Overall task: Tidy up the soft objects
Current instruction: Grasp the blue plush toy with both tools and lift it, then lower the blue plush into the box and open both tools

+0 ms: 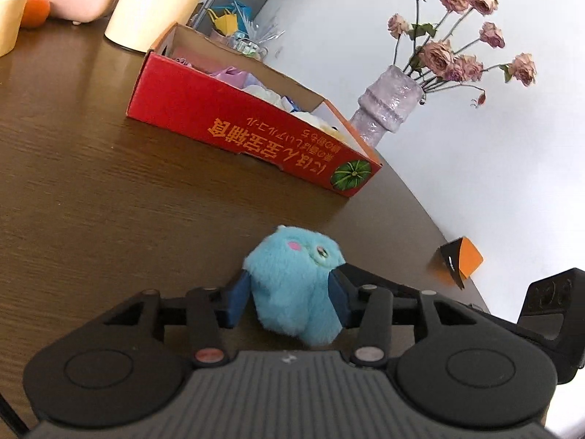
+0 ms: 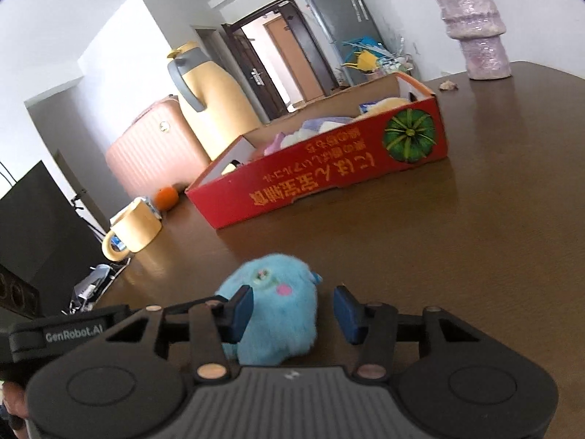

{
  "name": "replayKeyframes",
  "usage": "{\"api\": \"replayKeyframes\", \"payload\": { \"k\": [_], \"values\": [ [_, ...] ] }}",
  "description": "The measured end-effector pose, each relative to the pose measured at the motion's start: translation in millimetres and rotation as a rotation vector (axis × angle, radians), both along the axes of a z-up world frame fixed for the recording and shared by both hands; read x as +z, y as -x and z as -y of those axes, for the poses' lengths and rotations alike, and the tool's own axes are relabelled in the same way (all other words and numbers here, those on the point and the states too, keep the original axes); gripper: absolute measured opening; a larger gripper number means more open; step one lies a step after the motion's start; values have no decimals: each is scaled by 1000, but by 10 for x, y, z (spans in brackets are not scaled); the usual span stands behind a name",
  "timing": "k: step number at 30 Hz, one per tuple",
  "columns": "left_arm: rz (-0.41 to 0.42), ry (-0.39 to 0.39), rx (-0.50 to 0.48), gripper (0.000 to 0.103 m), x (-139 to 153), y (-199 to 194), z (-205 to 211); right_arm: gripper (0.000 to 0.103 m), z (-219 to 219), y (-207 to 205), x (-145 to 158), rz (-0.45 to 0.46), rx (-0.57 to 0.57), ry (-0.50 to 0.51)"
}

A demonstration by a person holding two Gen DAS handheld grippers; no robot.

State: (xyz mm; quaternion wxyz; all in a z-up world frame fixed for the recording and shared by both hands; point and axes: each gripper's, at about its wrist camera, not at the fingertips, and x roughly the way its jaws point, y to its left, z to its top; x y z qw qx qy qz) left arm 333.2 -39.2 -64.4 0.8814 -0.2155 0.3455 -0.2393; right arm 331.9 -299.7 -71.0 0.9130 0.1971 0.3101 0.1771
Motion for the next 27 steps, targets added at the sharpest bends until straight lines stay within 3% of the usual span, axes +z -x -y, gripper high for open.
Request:
{"api": "replayKeyframes", "payload": {
  "k": [1, 2, 6, 12, 18, 27],
  "values": [
    [-8, 4, 10, 38, -16, -26, 11, 48, -18, -57, -7, -4, 4, 4],
    [-20, 8, 10, 30, -34, -53, 17, 42, -37, -88, -24, -12, 6, 7],
    [-38, 28, 27, 26, -89, -95, -7, 35, -42, -141, -72, -20, 24, -32],
    [-41, 43, 24, 24, -76, 76, -18, 33, -7, 68, -61, -42, 25, -57],
    [-43, 42, -4, 24, -86, 610, 43, 32, 72, 616, -62, -50, 26, -51],
    [14, 29, -24, 24, 135, 1054, 120, 32, 135, 1077, 136, 10, -2, -59]
  ]
}}
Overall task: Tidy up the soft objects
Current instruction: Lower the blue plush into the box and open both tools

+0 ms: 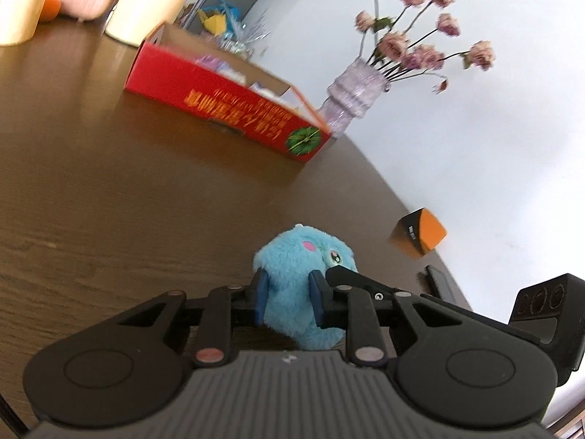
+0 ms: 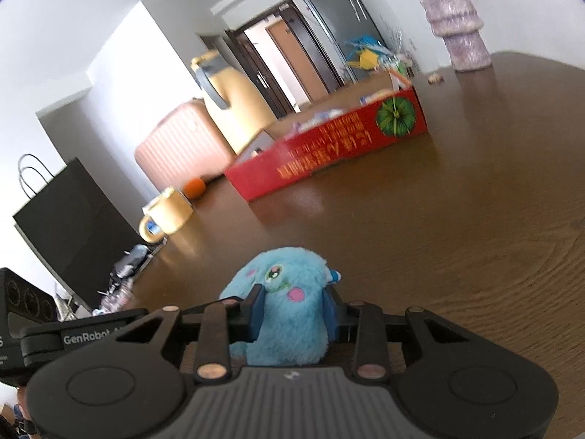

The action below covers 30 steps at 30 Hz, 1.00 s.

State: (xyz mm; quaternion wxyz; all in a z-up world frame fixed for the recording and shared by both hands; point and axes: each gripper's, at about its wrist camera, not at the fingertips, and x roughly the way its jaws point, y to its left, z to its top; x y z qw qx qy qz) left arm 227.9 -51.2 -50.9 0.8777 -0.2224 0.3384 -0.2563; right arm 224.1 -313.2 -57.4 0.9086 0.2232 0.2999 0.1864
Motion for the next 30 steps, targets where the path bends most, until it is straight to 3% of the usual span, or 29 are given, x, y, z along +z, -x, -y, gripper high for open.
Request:
{"api": "replayKeyframes", "payload": {
  "k": [5, 8, 13, 15, 18, 22, 24, 27, 30],
  "values": [
    [60, -8, -7, 24, 273, -130, 84, 32, 73, -130, 263, 68, -10, 11],
    [165, -29, -18, 24, 622, -465, 229, 32, 171, -472, 622, 160, -19, 39],
    [250, -67, -34, 23, 1154, -1488, 434, 32, 332, -1636, 1152, 211, -10, 68],
    [232, -70, -20, 23, 1252, -2010, 511, 32, 351, -2194, 1258, 196, -7, 92],
    [172, -78, -1, 23, 1225, -2762, 609, 32, 364, -2985, 1235, 133, -12, 116],
    [58, -107, 3, 22, 944, -3608, 729, 32, 363, -3848, 947, 21, -18, 160],
    [-22, -129, -2, 13, 719, -3961, 776, 32, 348, -4148, 747, -41, -18, 182],
    [-101, -225, -15, 7, 393, -4222, 906, 27, 252, -4455, 398, -114, -10, 255],
    [-111, -283, -10, 7, 381, -4253, 953, 28, 198, -4439, 352, -97, -5, 281]
  ]
}}
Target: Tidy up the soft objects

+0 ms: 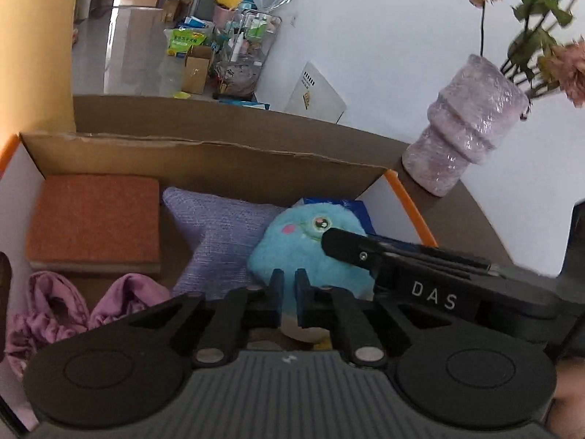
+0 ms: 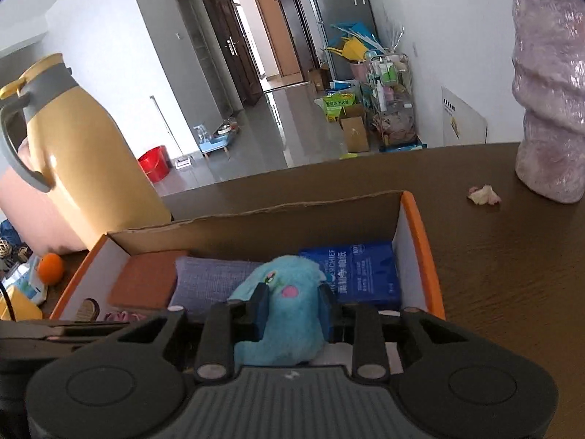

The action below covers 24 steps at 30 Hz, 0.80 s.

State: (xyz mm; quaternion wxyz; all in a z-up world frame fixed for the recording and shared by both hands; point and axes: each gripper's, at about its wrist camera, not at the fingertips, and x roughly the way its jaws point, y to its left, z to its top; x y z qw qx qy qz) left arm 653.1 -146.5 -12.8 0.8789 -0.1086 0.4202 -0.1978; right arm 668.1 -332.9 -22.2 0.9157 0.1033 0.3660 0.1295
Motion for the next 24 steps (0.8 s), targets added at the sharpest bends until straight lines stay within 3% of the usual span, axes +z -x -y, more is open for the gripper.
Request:
{"api": "replayKeyframes", "payload": {
  "k": [4, 7, 8, 10, 13, 15, 19, 21, 22, 24],
  "values": [
    [6, -45, 11, 8, -28, 18, -18, 28, -80, 49, 34, -1, 9, 41],
    [30, -44, 17, 17, 33, 80, -47, 31, -81, 65, 42, 2, 8, 35],
    [40, -44, 11, 22, 81, 131, -68, 33, -69, 52, 49, -5, 10, 32],
    [78, -56, 18, 24, 240, 263, -127, 35, -21, 103, 158, -9, -6, 16],
    [143, -86, 42, 32, 599, 487, -264, 35, 56, 328, 509, 45, -13, 28],
    [192, -114, 72, 55, 879, 637, -365, 35, 105, 507, 765, 79, -19, 50],
    [306, -236, 147, 66, 1275, 982, -555, 47, 201, 904, 1171, 145, -38, 185],
    [349, -264, 197, 95, 1380, 1156, -678, 48, 238, 1067, 1247, 157, -58, 251],
    [380, -259, 214, 101, 1405, 1245, -726, 53, 272, 1148, 1271, 174, -66, 271],
    [487, -257, 276, 103, 1454, 1462, -804, 79, 307, 1338, 1322, 235, -91, 306]
  ]
}}
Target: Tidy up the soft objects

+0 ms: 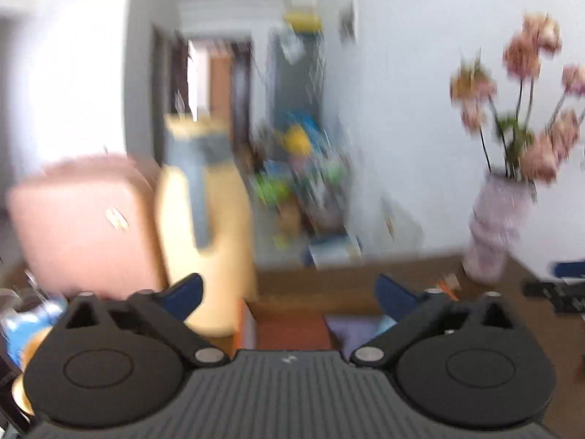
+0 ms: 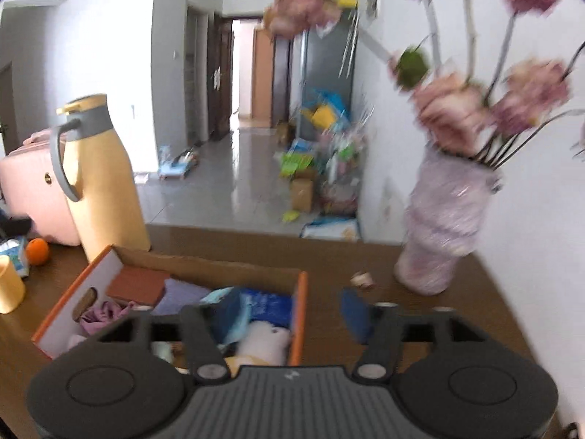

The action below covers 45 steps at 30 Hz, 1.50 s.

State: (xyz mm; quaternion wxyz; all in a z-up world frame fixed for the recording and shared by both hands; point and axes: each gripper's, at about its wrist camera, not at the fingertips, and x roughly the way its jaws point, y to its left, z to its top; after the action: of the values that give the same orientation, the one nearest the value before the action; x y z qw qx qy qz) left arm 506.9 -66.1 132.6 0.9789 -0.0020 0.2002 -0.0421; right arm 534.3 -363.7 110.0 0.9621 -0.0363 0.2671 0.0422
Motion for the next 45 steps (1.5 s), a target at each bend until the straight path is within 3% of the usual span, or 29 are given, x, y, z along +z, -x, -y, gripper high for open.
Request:
{"api": "replayKeyframes", "payload": {
  "k": [1, 3, 12, 19, 22, 29, 35, 40, 45],
  "values": [
    [70, -7, 20, 103, 12, 123, -13, 94, 2, 114, 17, 48, -8, 22],
    [122, -39, 25, 103, 21, 276, 22, 95, 0, 277, 52, 108, 0, 52],
    [113, -40, 8, 103, 114, 534, 133, 95, -29, 650, 292, 160, -4, 35],
    [145, -31, 23, 103, 170, 1035, -15, 95, 35, 1110, 379, 220, -23, -45],
    [172, -42, 27, 103, 57, 1459, -101, 95, 11, 1500, 232, 249, -11, -66],
    [271, -86, 62, 103, -505, 2797, -300, 96, -213, 2771, -225, 313, 34, -42],
    [261, -50, 79, 103, -1011, 3893, -484, 99, -390, 3809, -659, 328, 63, -108],
    [212, 4, 112, 103, -1292, 4527, -652, 102, -591, 4589, -1066, 304, 32, -126],
    [237, -35, 116, 103, -1377, 4929, -780, 102, -720, 5155, -1334, 284, 30, -194]
  ]
}}
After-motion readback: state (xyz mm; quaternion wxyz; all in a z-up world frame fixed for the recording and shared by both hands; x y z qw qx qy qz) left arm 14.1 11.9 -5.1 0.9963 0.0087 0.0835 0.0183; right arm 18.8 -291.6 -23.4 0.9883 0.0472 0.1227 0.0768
